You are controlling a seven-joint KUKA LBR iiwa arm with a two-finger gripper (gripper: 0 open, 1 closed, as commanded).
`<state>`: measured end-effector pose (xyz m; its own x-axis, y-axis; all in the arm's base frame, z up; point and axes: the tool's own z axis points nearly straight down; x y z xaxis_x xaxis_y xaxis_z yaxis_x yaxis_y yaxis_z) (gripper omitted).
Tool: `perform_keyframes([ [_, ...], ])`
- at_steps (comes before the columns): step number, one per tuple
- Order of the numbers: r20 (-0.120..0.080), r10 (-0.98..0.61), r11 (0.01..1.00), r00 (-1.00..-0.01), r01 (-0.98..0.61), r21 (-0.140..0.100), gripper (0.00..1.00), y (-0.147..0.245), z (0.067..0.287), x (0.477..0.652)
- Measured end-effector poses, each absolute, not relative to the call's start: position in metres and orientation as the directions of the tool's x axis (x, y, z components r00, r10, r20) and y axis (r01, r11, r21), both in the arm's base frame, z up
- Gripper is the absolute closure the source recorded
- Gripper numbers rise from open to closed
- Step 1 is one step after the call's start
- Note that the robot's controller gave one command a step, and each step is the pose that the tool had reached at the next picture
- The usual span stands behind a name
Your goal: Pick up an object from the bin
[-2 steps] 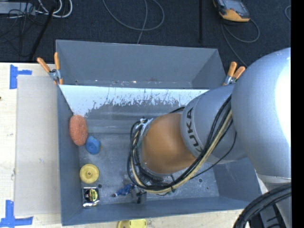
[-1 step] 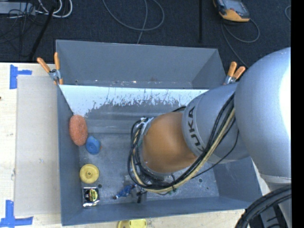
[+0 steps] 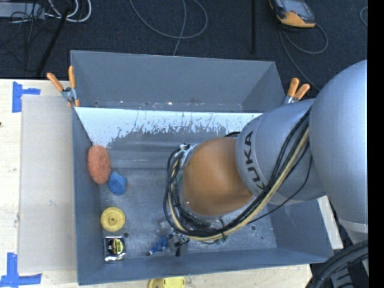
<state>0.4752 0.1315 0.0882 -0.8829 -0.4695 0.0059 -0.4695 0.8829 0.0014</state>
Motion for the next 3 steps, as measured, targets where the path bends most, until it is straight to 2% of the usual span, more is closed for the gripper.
perform_keyframes([
  [2, 0.000, -0.469, 0.883, -0.883, -0.469, 0.000, 1.00, 0.132, 0.121, 0.477],
  [3, 0.006, -0.469, 0.883, -0.883, -0.469, 0.002, 1.00, 0.132, 0.134, 0.476],
])
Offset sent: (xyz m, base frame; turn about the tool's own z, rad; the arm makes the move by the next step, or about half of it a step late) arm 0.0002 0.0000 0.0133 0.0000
